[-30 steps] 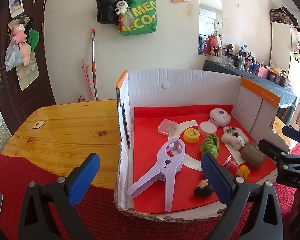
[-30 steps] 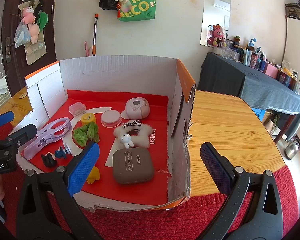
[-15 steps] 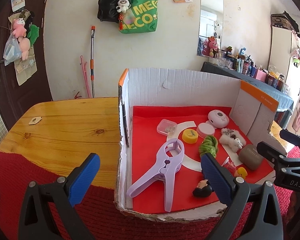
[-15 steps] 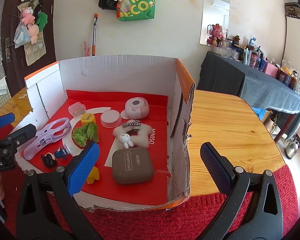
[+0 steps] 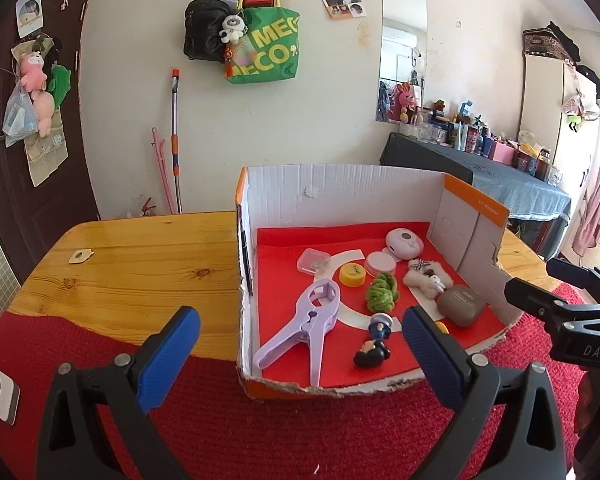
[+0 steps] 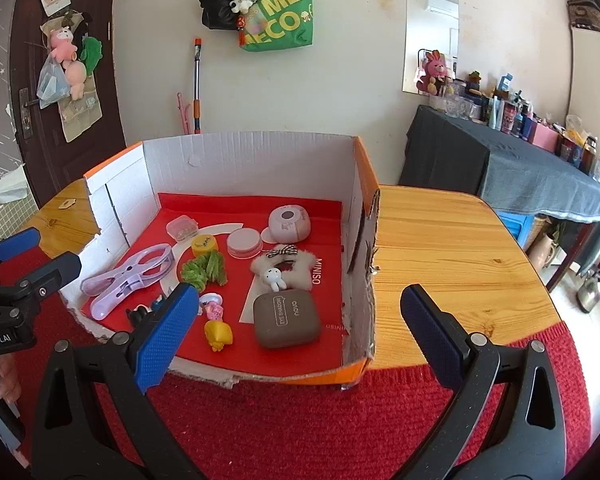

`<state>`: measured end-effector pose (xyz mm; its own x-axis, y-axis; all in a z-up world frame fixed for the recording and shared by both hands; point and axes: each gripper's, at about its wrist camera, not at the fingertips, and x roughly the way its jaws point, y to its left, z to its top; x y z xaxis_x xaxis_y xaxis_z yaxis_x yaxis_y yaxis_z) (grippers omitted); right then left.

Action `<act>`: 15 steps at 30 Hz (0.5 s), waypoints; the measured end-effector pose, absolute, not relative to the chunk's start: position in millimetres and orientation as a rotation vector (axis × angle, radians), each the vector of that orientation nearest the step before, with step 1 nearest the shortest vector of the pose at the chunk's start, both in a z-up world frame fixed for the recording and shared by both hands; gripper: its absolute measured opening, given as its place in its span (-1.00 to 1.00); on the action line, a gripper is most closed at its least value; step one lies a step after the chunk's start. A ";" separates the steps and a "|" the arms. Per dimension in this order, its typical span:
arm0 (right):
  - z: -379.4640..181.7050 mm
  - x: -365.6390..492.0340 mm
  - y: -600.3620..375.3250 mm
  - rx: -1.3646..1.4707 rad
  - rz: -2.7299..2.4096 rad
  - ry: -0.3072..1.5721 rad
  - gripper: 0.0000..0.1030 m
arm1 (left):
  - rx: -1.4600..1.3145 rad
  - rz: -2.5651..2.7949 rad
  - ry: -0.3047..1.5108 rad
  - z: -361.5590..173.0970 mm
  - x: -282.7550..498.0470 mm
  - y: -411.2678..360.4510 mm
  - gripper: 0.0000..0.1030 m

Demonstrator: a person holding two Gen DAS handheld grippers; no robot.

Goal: Organize objects

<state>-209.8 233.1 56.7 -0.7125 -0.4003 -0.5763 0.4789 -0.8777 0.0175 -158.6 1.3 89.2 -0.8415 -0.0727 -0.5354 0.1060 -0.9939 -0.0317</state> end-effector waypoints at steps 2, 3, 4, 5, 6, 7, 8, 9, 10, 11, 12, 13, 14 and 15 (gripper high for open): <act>59.3 -201.2 238.6 0.825 -2.513 0.162 1.00 | 0.862 -2.918 0.080 88.2 -151.2 3.6 0.99; 59.9 -197.0 240.7 0.829 -2.514 0.163 1.00 | 0.877 -2.909 0.070 87.0 -147.5 5.3 0.99; 60.1 -192.5 242.4 0.836 -2.514 0.167 1.00 | 0.891 -2.901 0.062 85.7 -144.3 6.9 0.99; 59.2 -188.7 243.6 0.847 -2.511 0.170 1.00 | 0.906 -2.895 0.058 84.0 -141.1 8.4 1.00; 57.6 -185.6 244.9 0.866 -2.509 0.171 1.00 | 0.922 -2.892 0.059 82.2 -138.3 9.6 0.99; 55.1 -183.1 246.1 0.891 -2.507 0.168 1.00 | 0.940 -2.892 0.064 80.1 -135.2 11.0 0.99; 51.9 -180.9 247.2 0.915 -2.503 0.162 1.00 | 0.960 -2.892 0.069 77.4 -132.3 12.5 0.99; 48.0 -178.7 248.8 0.942 -2.493 0.150 1.00 | 0.984 -2.892 0.074 74.8 -130.3 13.9 0.99; 43.9 -176.7 250.0 0.969 -2.482 0.135 1.00 | 1.008 -2.891 0.079 71.7 -128.9 15.4 0.99; 39.0 -175.4 250.7 1.001 -2.474 0.127 1.00 | 1.031 -2.887 0.084 68.5 -127.5 16.5 0.99; 33.4 -174.0 251.1 1.033 -2.475 0.124 1.00 | 1.058 -2.881 0.088 64.5 -126.7 18.1 1.00; 27.5 -172.5 251.0 1.062 -2.479 0.125 1.00 | 1.079 -2.875 0.090 60.4 -126.1 19.3 1.00; 21.6 -171.8 250.6 1.089 -2.479 0.128 1.00 | 1.101 -2.870 0.091 56.2 -126.0 20.6 1.00; 15.6 -171.8 249.8 1.117 -2.471 0.130 1.00 | 1.129 -2.862 0.093 51.1 -126.7 21.6 1.00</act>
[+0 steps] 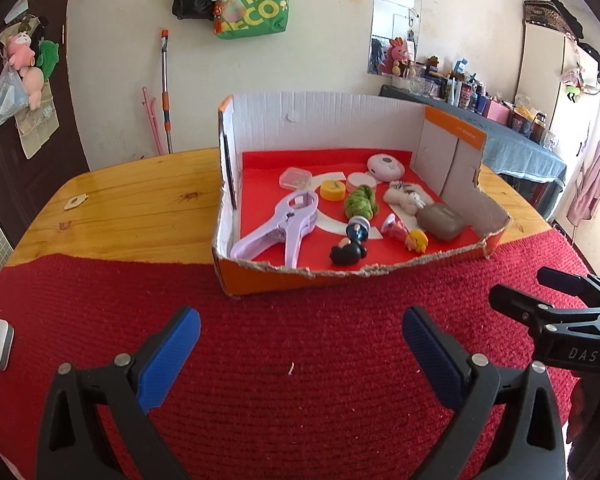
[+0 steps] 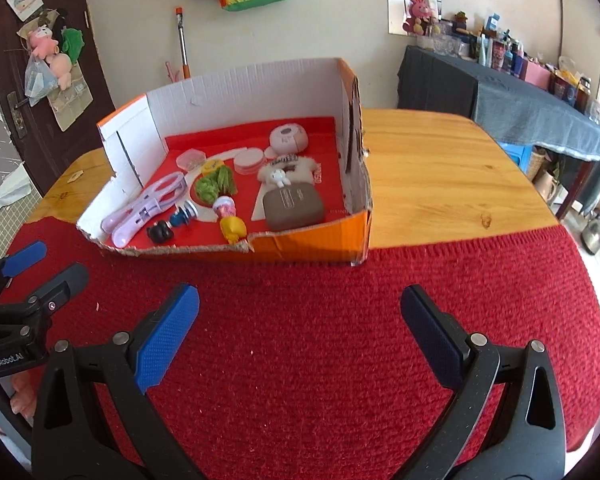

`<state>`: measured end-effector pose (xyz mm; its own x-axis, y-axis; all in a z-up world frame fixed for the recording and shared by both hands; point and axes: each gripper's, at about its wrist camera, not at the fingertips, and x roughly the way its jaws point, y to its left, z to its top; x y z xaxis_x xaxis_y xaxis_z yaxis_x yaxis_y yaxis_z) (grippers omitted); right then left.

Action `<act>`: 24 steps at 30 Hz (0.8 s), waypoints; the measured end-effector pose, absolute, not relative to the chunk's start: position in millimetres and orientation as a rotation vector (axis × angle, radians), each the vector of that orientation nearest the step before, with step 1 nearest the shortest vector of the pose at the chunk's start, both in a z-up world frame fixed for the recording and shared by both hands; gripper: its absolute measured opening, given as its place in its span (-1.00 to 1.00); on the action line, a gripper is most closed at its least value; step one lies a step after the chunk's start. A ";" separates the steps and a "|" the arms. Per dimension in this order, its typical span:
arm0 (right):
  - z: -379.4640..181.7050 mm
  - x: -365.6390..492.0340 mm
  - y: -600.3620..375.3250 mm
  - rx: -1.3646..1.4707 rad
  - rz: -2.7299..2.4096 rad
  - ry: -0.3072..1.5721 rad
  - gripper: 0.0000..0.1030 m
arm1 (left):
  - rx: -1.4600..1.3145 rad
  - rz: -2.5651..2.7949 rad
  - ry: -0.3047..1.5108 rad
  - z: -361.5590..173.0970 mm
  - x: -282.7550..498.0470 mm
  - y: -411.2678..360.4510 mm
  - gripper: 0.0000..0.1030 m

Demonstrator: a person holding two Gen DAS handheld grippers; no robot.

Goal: Organize objects

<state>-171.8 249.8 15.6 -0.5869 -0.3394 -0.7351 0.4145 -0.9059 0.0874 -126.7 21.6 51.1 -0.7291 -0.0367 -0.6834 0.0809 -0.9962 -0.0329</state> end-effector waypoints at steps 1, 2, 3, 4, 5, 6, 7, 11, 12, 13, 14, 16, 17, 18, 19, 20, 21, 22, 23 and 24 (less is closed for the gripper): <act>9.3 -172.5 249.0 1.147 -2.460 0.129 1.00 | 1.155 -2.851 0.097 45.7 -127.4 22.1 1.00; 3.2 -173.8 248.2 1.180 -2.452 0.129 1.00 | 1.179 -2.837 0.105 40.5 -128.9 22.0 1.00; -2.5 -175.2 247.5 1.214 -2.446 0.129 1.00 | 1.202 -2.823 0.115 35.5 -130.2 21.3 1.00; -7.6 -176.8 247.5 1.242 -2.439 0.129 1.00 | 1.228 -2.805 0.129 30.2 -132.0 20.4 1.00; -12.1 -178.2 247.5 1.266 -2.435 0.127 1.00 | 1.251 -2.790 0.140 26.2 -134.0 19.2 1.00; -14.9 -178.7 247.1 1.277 -2.440 0.135 1.00 | 1.276 -2.773 0.153 21.6 -135.9 18.1 1.00; -14.7 -177.7 245.8 1.260 -2.463 0.163 1.00 | 1.294 -2.762 0.161 18.5 -137.6 17.0 1.00; -19.4 -176.3 239.1 1.261 -2.497 0.263 1.00 | 1.293 -2.722 0.174 14.2 -140.4 14.6 1.00; -19.0 -176.0 238.6 1.261 -2.501 0.265 1.00 | 1.287 -2.705 0.165 13.6 -141.0 14.6 1.00; -19.2 -175.9 239.3 1.263 -2.503 0.259 1.00 | 1.295 -2.684 0.155 11.9 -142.4 14.5 1.00; -19.6 -176.1 240.1 1.264 -2.503 0.252 1.00 | 1.304 -2.670 0.143 10.2 -144.0 14.8 1.00; -20.1 -175.2 240.0 1.260 -2.507 0.255 1.00 | 1.301 -2.667 0.133 10.3 -144.2 16.1 1.00; -20.1 -174.8 239.6 1.258 -2.510 0.257 1.00 | 1.299 -2.668 0.132 9.9 -144.1 16.2 1.00; -20.4 -174.4 240.0 1.256 -2.512 0.255 1.00 | 1.298 -2.670 0.131 9.5 -144.5 16.0 1.00; -20.2 -174.9 239.5 1.255 -2.512 0.254 1.00 | 1.298 -2.673 0.131 9.2 -144.5 15.5 1.00; -20.3 -174.7 239.7 1.254 -2.513 0.253 1.00 | 1.296 -2.673 0.132 9.2 -144.1 15.1 1.00; -20.2 -174.9 239.4 1.254 -2.515 0.253 1.00 | 1.296 -2.674 0.131 9.1 -145.9 14.9 1.00; -20.1 -175.1 239.1 1.253 -2.516 0.253 1.00 | 1.294 -2.674 0.129 9.0 -145.8 15.1 1.00; -20.2 -174.9 239.3 1.252 -2.518 0.253 1.00 | 1.295 -2.673 0.131 9.1 -146.4 15.2 1.00; -20.2 -175.1 238.9 1.252 -2.518 0.253 1.00 | 1.293 -2.672 0.131 8.9 -146.2 15.2 1.00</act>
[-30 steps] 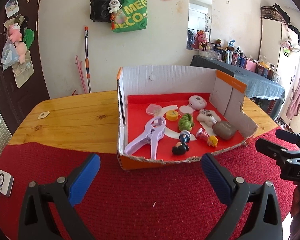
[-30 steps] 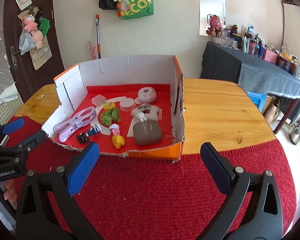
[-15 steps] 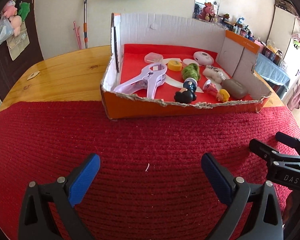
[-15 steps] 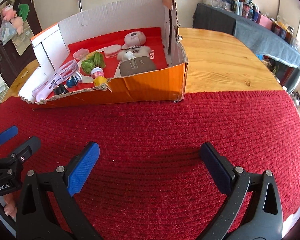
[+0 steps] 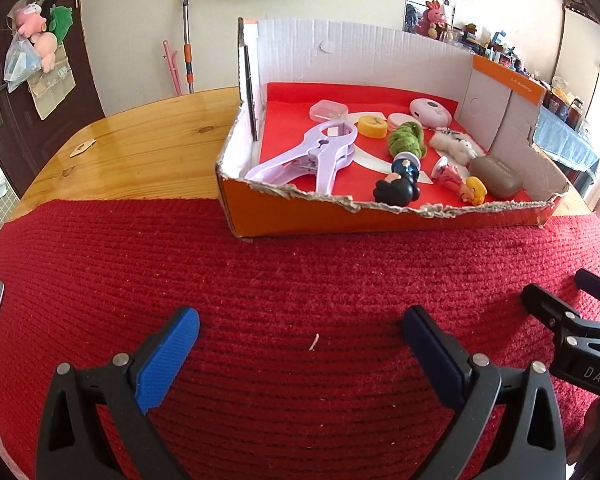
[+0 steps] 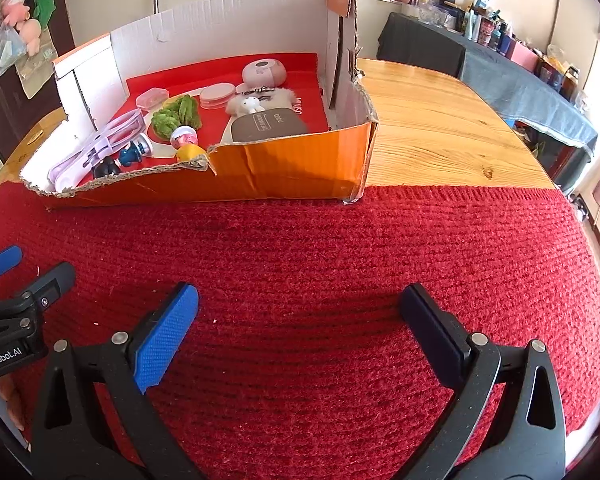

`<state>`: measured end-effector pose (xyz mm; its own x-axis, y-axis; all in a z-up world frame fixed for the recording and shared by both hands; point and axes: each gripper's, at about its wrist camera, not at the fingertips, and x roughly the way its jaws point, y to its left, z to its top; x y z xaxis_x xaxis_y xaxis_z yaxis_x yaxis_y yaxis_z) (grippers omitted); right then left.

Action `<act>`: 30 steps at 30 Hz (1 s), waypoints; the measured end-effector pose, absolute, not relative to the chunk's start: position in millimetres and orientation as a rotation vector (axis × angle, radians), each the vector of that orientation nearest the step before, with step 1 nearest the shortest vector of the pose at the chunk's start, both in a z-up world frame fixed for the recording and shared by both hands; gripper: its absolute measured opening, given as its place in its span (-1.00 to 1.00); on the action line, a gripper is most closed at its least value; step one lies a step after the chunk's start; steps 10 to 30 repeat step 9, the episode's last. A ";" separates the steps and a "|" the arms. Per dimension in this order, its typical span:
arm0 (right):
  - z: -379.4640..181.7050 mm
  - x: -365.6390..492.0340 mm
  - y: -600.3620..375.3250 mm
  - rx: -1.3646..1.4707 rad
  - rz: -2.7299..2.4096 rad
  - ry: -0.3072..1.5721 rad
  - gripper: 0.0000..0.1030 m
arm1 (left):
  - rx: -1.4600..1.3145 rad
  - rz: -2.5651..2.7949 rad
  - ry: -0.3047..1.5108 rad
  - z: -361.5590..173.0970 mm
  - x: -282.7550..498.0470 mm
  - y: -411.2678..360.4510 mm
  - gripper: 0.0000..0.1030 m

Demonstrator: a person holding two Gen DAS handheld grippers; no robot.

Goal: Organize objects

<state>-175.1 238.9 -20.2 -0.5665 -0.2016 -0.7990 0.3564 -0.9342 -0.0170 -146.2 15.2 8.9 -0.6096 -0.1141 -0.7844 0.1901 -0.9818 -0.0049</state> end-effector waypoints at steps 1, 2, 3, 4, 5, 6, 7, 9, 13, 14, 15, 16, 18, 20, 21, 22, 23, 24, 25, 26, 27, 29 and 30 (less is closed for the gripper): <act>-20.2 -175.1 238.9 1.252 -2.518 0.253 1.00 | 1.292 -2.672 0.130 9.1 -146.2 15.3 1.00; -20.3 -175.2 238.9 1.252 -2.518 0.253 1.00 | 1.290 -2.672 0.128 9.7 -145.9 15.6 1.00; -20.3 -175.1 238.9 1.252 -2.518 0.253 1.00 | 1.288 -2.673 0.128 9.6 -145.6 15.6 1.00; -20.3 -175.1 238.7 1.252 -2.518 0.253 1.00 | 1.287 -2.673 0.128 9.4 -146.5 16.0 1.00; -20.4 -175.2 238.6 1.252 -2.518 0.253 1.00 | 1.287 -2.673 0.128 9.4 -147.2 16.3 1.00; -20.4 -175.1 238.6 1.252 -2.518 0.253 1.00 | 1.285 -2.673 0.128 9.4 -147.3 16.3 1.00; -20.4 -175.2 238.5 1.252 -2.518 0.253 1.00 | 1.285 -2.673 0.128 9.4 -147.3 16.3 1.00; -20.5 -175.1 238.6 1.252 -2.518 0.253 1.00 | 1.285 -2.673 0.129 9.6 -147.1 16.2 1.00; -20.5 -175.1 238.6 1.252 -2.518 0.253 1.00 | 1.285 -2.673 0.129 9.6 -147.1 16.2 1.00; -20.5 -175.1 238.6 1.252 -2.518 0.253 1.00 | 1.285 -2.673 0.129 9.6 -147.1 16.2 1.00; -20.5 -175.1 238.6 1.252 -2.518 0.253 1.00 | 1.285 -2.673 0.129 9.6 -147.1 16.2 1.00; -20.5 -175.1 238.6 1.252 -2.518 0.253 1.00 | 1.285 -2.673 0.129 9.6 -147.1 16.2 1.00; -20.5 -175.1 238.6 1.252 -2.518 0.253 1.00 | 1.285 -2.673 0.129 9.6 -147.1 16.2 1.00; -20.5 -175.1 238.6 1.252 -2.518 0.253 1.00 | 1.285 -2.673 0.129 9.6 -147.1 16.2 1.00; -20.5 -175.1 238.6 1.252 -2.518 0.253 1.00 | 1.285 -2.673 0.129 9.6 -147.1 16.2 1.00; -20.5 -175.1 238.6 1.252 -2.518 0.253 1.00 | 1.285 -2.673 0.129 9.6 -147.1 16.2 1.00; -20.5 -175.1 238.6 1.252 -2.518 0.253 1.00 | 1.285 -2.673 0.129 9.6 -147.1 16.2 1.00; -20.5 -175.1 238.6 1.252 -2.518 0.253 1.00 | 1.285 -2.673 0.129 9.6 -147.1 16.2 1.00; -20.5 -175.1 238.6 1.252 -2.518 0.253 1.00 | 1.285 -2.673 0.129 9.6 -147.1 16.2 1.00; -20.5 -175.1 238.6 1.252 -2.518 0.253 1.00 | 1.285 -2.673 0.129 9.6 -147.1 16.2 1.00; -20.5 -175.1 238.6 1.252 -2.518 0.253 1.00 | 1.285 -2.673 0.129 9.6 -147.1 16.2 1.00; -20.5 -175.1 238.6 1.252 -2.518 0.253 1.00 | 1.285 -2.673 0.129 9.6 -147.1 16.2 1.00; -20.5 -175.1 238.6 1.252 -2.518 0.253 1.00 | 1.285 -2.673 0.129 9.6 -147.1 16.2 1.00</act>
